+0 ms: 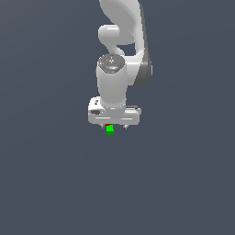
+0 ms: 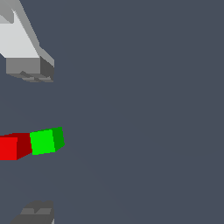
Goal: Stack the red cube on top of the green cube.
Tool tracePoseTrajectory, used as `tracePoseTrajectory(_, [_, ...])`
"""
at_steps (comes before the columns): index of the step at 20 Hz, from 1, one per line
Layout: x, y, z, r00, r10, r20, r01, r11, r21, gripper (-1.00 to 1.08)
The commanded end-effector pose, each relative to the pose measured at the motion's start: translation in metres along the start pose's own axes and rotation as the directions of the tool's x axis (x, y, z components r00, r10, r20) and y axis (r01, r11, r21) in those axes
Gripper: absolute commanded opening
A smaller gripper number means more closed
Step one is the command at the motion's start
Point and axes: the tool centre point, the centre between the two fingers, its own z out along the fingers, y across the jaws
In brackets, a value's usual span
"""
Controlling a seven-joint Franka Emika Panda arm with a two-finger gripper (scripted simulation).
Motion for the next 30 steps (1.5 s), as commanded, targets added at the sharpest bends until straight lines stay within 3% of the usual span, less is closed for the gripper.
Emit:
tracePoseTrajectory(1, [0.0,0.0,0.0,1.0,0.0,0.0,0.0,1.0,0.0,1.0])
tracePoseTrajectory(13, [-0.023,0.007,0.015,1.0,0.002,0.001,-0.002,1.0,0.0,1.0])
tracePoseTrajectory(30, [-0.118,0.036,0.082,1.0,0.009,0.005,-0.009,1.0,-0.003,1.0])
